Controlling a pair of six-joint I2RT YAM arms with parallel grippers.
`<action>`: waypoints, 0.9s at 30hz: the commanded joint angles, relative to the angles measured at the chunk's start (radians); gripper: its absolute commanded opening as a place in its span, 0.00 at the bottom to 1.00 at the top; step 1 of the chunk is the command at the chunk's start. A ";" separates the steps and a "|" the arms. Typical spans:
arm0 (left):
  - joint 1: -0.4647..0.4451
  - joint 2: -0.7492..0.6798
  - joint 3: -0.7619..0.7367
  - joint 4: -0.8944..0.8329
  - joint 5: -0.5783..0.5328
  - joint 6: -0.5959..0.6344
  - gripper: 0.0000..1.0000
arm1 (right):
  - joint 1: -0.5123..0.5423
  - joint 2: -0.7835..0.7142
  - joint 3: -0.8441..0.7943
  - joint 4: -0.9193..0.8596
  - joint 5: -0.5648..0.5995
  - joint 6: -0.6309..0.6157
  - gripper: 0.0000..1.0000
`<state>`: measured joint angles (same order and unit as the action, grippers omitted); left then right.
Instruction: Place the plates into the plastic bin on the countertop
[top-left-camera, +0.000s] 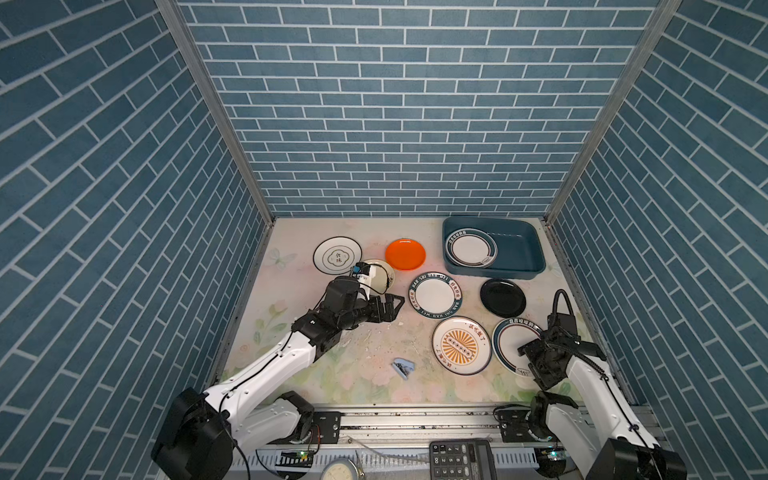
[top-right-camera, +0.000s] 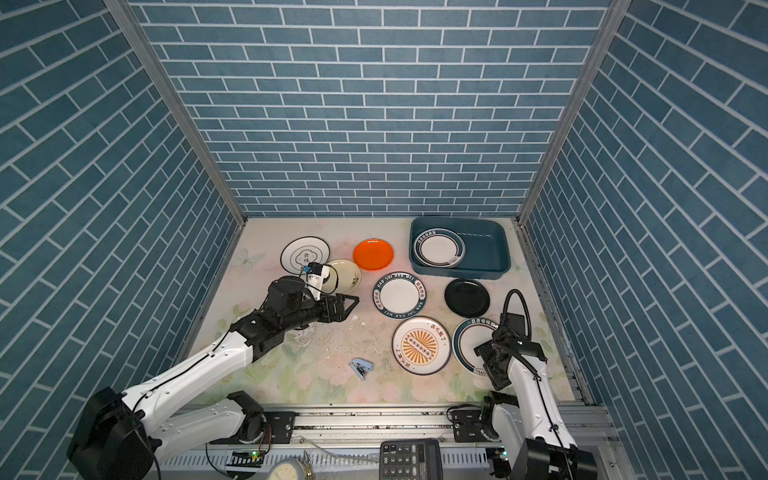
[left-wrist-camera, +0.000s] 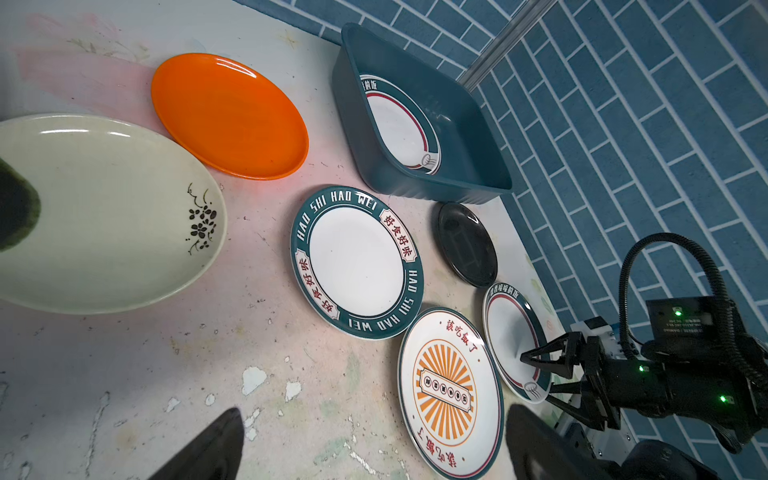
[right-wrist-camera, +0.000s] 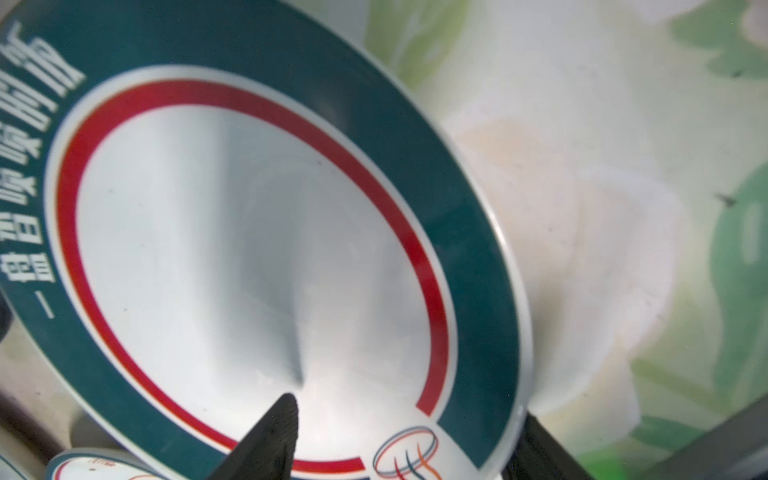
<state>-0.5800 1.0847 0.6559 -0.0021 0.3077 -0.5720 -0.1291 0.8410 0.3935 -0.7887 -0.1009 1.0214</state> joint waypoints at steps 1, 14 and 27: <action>0.007 -0.007 -0.010 -0.002 -0.006 0.001 1.00 | -0.001 -0.044 -0.066 0.016 -0.009 0.069 0.71; 0.010 0.009 0.010 -0.013 0.010 0.005 1.00 | -0.002 -0.209 -0.110 -0.056 0.007 0.102 0.35; 0.012 0.020 0.017 -0.020 0.019 0.005 1.00 | -0.002 -0.284 -0.095 -0.120 0.038 0.137 0.05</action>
<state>-0.5743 1.0969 0.6559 -0.0101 0.3164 -0.5716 -0.1329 0.5602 0.3077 -0.7982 -0.1089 1.1477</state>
